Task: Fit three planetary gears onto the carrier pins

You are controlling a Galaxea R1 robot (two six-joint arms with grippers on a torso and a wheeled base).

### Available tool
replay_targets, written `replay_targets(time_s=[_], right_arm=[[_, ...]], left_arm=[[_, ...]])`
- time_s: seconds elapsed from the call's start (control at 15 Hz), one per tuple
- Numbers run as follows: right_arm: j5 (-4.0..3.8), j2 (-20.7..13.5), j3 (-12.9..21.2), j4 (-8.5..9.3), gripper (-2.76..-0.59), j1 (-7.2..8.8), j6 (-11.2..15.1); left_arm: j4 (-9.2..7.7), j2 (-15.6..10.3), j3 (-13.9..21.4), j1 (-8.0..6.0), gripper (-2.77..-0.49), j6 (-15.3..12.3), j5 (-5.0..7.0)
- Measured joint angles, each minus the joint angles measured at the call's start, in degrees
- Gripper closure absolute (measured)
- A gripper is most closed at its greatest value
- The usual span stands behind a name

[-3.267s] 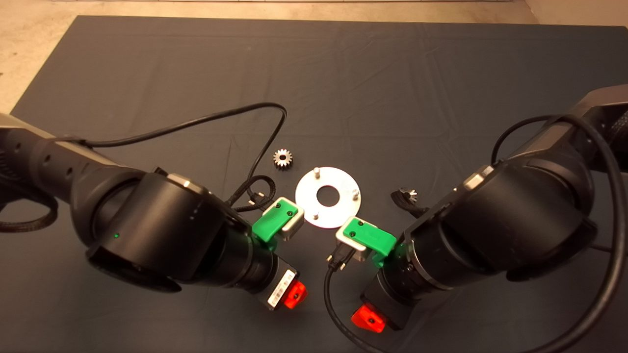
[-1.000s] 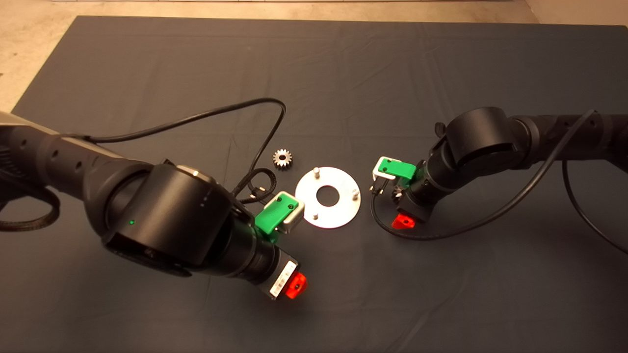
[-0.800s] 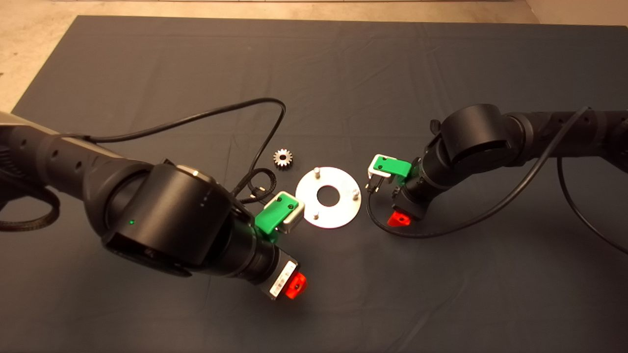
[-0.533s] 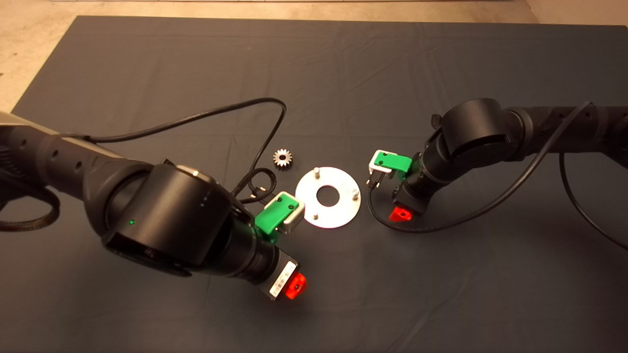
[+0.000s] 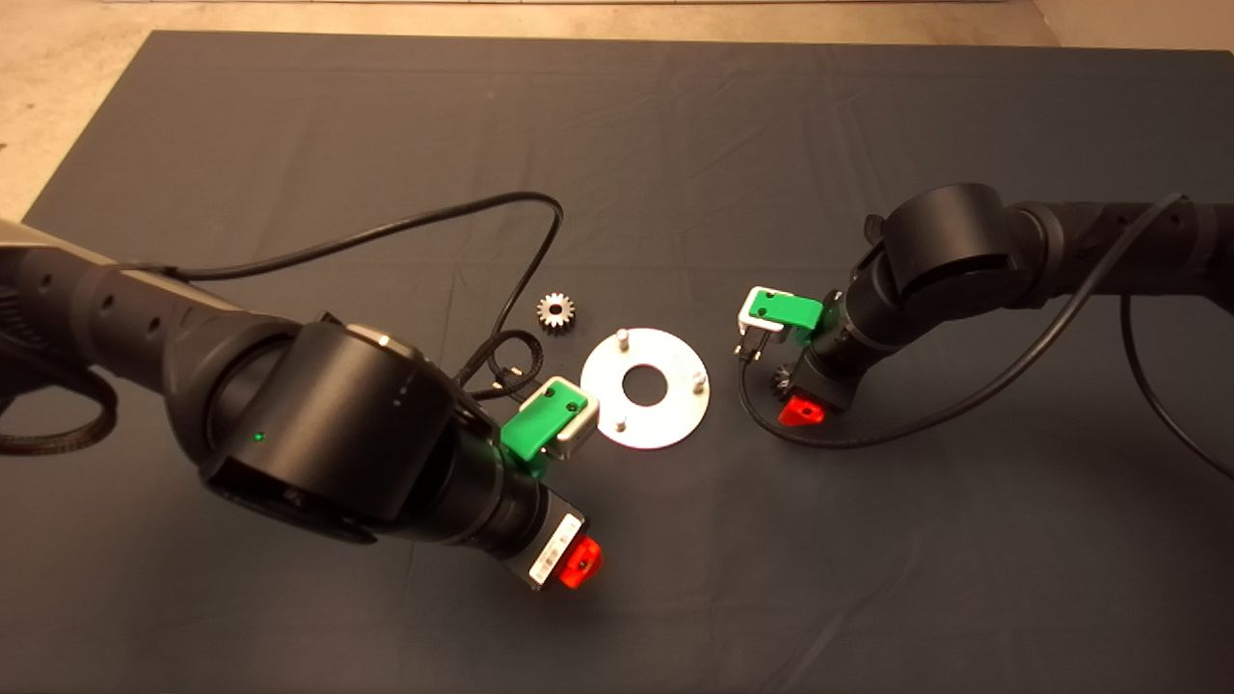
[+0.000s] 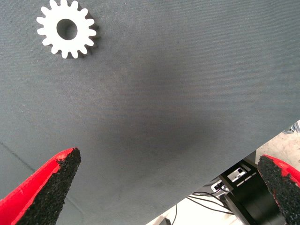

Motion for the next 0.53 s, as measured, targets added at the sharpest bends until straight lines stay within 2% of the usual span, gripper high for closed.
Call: replay_targets(time_s=[0.47, 0.53], right_arm=[[-0.09, -1.12, -0.05, -0.66, -2.56, -0.08, -0.85], [-0.11, -1.15, -0.05, -0.81, -2.47, -0.22, -0.99]], left_arm=[[0.0, -0.09, 0.0, 0.0, -2.75, -0.02, -0.01], [0.0, -0.11, 0.0, 0.0, -2.75, -0.01, 0.0]])
